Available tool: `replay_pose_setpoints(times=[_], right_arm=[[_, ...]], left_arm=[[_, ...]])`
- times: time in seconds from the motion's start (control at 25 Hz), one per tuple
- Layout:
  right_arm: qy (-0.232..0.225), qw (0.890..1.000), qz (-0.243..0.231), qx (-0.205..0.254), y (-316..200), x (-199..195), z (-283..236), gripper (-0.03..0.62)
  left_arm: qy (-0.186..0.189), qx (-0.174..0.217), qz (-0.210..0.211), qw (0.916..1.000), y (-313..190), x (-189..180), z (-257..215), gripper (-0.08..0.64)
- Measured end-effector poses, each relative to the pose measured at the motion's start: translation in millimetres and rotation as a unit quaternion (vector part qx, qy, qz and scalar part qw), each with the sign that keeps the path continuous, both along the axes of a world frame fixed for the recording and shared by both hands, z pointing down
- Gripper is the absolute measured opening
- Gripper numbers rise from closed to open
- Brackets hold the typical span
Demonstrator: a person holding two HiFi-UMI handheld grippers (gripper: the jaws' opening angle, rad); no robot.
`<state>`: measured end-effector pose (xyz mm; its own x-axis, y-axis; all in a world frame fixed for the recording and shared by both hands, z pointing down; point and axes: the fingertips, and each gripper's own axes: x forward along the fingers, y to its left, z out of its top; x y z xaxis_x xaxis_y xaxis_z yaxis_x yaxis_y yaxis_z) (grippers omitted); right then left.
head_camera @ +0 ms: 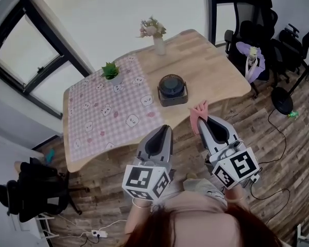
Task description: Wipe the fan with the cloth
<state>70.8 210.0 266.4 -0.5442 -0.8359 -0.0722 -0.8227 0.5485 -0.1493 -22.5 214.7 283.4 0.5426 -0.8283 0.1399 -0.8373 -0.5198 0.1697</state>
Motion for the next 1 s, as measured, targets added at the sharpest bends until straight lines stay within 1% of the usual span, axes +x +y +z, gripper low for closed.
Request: replay_pose_setpoints(times=[0.24, 0.48, 0.6, 1.0], right_arm=[[0.001, 1.0, -0.027, -0.003, -34, 12, 7, 0.026], [0.004, 0.999, -0.04, -0.013, -62, 10, 13, 0.026], [0.011, 0.999, -0.043, -0.015, -76, 6, 16, 0.026], [0.044, 0.998, -0.038, -0.024, -127, -11, 31, 0.026]], left_arm=[[-0.005, -0.012, -0.024, 0.9996, -32, 10, 10, 0.021], [-0.007, -0.032, -0.034, 0.9989, -55, 7, 20, 0.021], [-0.008, -0.045, -0.03, 0.9985, -68, 3, 29, 0.021], [-0.02, -0.069, -0.007, 0.9974, -124, -15, 56, 0.021]])
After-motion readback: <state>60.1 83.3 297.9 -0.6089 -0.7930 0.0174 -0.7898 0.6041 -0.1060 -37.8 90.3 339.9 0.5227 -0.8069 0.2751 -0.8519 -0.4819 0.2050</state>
